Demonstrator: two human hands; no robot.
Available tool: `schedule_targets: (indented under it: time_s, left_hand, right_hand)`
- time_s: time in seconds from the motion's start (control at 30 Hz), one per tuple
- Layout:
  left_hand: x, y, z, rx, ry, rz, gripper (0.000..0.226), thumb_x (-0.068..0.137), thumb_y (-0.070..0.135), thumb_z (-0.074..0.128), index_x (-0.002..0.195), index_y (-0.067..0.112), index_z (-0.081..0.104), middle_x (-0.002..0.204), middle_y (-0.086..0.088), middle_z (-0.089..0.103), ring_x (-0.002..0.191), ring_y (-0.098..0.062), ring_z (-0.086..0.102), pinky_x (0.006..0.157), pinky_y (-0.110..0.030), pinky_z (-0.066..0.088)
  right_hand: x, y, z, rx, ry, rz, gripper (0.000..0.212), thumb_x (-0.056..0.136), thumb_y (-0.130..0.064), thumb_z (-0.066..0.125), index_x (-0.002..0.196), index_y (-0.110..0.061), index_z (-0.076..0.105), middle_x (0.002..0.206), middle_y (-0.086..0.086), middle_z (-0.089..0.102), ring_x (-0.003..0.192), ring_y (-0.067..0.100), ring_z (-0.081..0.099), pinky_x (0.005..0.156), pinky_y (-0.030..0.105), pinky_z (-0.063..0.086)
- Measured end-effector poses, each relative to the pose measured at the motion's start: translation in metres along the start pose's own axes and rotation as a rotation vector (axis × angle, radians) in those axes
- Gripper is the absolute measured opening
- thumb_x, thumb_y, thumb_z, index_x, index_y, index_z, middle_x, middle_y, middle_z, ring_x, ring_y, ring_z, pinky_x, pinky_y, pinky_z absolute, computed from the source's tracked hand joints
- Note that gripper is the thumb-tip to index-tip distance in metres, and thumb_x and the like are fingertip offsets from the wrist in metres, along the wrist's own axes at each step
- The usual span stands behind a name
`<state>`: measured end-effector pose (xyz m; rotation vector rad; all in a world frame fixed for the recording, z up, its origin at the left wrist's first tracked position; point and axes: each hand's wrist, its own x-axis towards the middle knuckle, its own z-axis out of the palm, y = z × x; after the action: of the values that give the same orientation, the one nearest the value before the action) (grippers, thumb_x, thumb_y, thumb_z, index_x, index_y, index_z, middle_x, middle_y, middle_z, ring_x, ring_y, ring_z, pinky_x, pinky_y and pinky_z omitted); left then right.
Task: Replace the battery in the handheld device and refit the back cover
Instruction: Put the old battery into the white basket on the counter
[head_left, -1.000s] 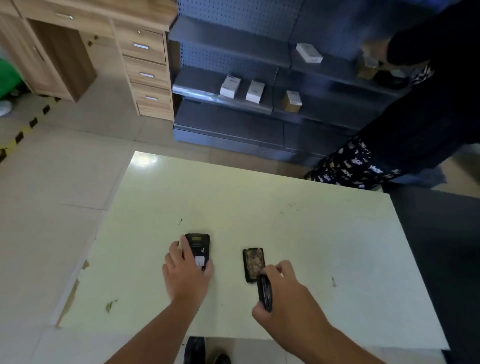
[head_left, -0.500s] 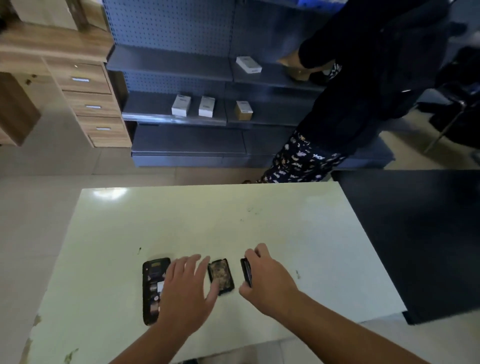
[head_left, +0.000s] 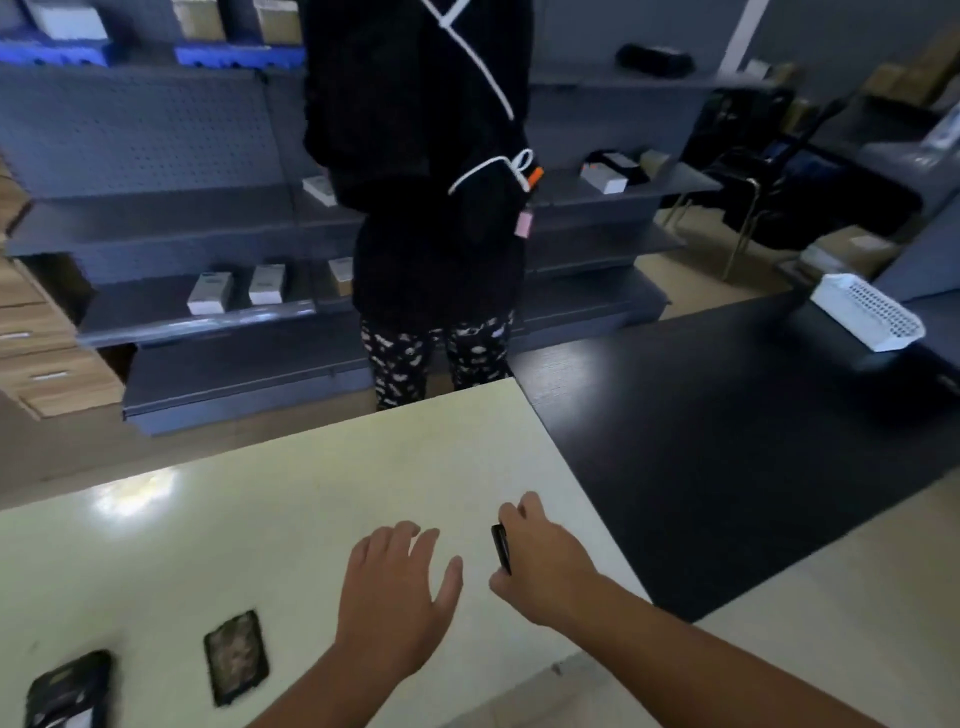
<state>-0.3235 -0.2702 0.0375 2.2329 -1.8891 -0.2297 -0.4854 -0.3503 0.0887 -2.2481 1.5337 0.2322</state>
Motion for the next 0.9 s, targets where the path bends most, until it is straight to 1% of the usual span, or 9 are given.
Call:
schedule_targets:
  time_s: [0.07, 0.13, 0.27, 0.33, 0.4, 0.53, 0.67, 0.73, 0.9]
  left_hand:
    - [0.019, 0.048, 0.008, 0.023, -0.009, 0.016, 0.058, 0.092, 0.057, 0.04, 0.113, 0.02, 0.079, 0.11, -0.004, 0.077, 0.099, -0.028, 0.072, 0.089, -0.047, 0.057]
    - [0.039, 0.097, 0.017, 0.041, -0.023, 0.036, 0.06, 0.092, 0.058, 0.038, 0.115, 0.02, 0.079, 0.112, -0.004, 0.077, 0.1, -0.029, 0.072, 0.091, -0.047, 0.057]
    - [0.081, 0.188, 0.036, 0.06, -0.034, 0.119, 0.062, 0.093, 0.056, 0.037, 0.117, 0.016, 0.078, 0.113, -0.008, 0.077, 0.101, -0.032, 0.071, 0.09, -0.048, 0.055]
    - [0.102, 0.232, 0.043, 0.066, -0.03, 0.156, 0.062, 0.093, 0.056, 0.037, 0.117, 0.015, 0.078, 0.111, -0.008, 0.077, 0.099, -0.031, 0.071, 0.089, -0.048, 0.055]
    - [0.123, 0.273, 0.051, 0.062, -0.025, 0.193, 0.061, 0.093, 0.056, 0.039, 0.118, 0.015, 0.077, 0.11, -0.006, 0.076, 0.099, -0.029, 0.07, 0.088, -0.046, 0.055]
    - [0.164, 0.339, 0.076, 0.037, -0.012, 0.243, 0.061, 0.093, 0.056, 0.039, 0.122, 0.016, 0.075, 0.112, -0.003, 0.075, 0.103, -0.027, 0.069, 0.093, -0.045, 0.054]
    - [0.209, 0.394, 0.105, 0.005, 0.009, 0.234, 0.063, 0.094, 0.057, 0.038, 0.126, 0.017, 0.073, 0.116, -0.003, 0.074, 0.108, -0.025, 0.068, 0.099, -0.045, 0.052]
    - [0.234, 0.423, 0.117, 0.004, -0.014, 0.227, 0.065, 0.094, 0.058, 0.035, 0.128, 0.017, 0.072, 0.118, -0.003, 0.073, 0.11, -0.025, 0.068, 0.1, -0.045, 0.051]
    - [0.283, 0.504, 0.134, 0.005, -0.035, 0.249, 0.065, 0.095, 0.06, 0.035, 0.132, 0.02, 0.068, 0.121, -0.001, 0.072, 0.112, -0.022, 0.067, 0.102, -0.044, 0.051]
  right_hand:
    - [-0.001, 0.049, -0.017, 0.015, 0.025, 0.015, 0.051, 0.093, -0.034, 0.07, 0.134, -0.02, 0.041, 0.148, 0.007, 0.034, 0.106, 0.028, 0.064, 0.086, 0.029, 0.053]
    - [-0.003, 0.099, -0.036, 0.024, 0.047, 0.033, 0.052, 0.093, -0.035, 0.07, 0.133, -0.019, 0.042, 0.147, 0.007, 0.035, 0.108, 0.029, 0.063, 0.085, 0.031, 0.052]
    - [-0.007, 0.194, -0.077, 0.074, 0.084, 0.098, 0.05, 0.09, -0.032, 0.073, 0.127, -0.016, 0.044, 0.138, 0.008, 0.036, 0.1, 0.029, 0.062, 0.082, 0.036, 0.055]
    - [-0.008, 0.239, -0.093, 0.095, 0.102, 0.138, 0.049, 0.09, -0.031, 0.074, 0.126, -0.016, 0.045, 0.135, 0.008, 0.037, 0.1, 0.028, 0.062, 0.083, 0.037, 0.056]
    - [-0.004, 0.281, -0.105, 0.101, 0.107, 0.167, 0.047, 0.09, -0.031, 0.074, 0.125, -0.016, 0.045, 0.134, 0.008, 0.037, 0.1, 0.028, 0.061, 0.081, 0.037, 0.054]
    - [0.017, 0.357, -0.122, 0.085, 0.089, 0.201, 0.049, 0.091, -0.033, 0.072, 0.127, -0.015, 0.045, 0.137, 0.008, 0.035, 0.102, 0.031, 0.062, 0.082, 0.038, 0.055]
    - [0.048, 0.425, -0.142, 0.066, 0.059, 0.208, 0.05, 0.091, -0.034, 0.07, 0.129, -0.016, 0.043, 0.138, 0.008, 0.034, 0.102, 0.032, 0.063, 0.08, 0.038, 0.054]
    - [0.063, 0.46, -0.155, 0.069, 0.049, 0.214, 0.049, 0.091, -0.034, 0.071, 0.127, -0.016, 0.044, 0.136, 0.007, 0.035, 0.101, 0.032, 0.063, 0.078, 0.037, 0.054]
    - [0.087, 0.549, -0.19, 0.081, 0.035, 0.238, 0.05, 0.091, -0.035, 0.071, 0.13, -0.019, 0.044, 0.138, 0.006, 0.034, 0.103, 0.029, 0.063, 0.085, 0.039, 0.057]
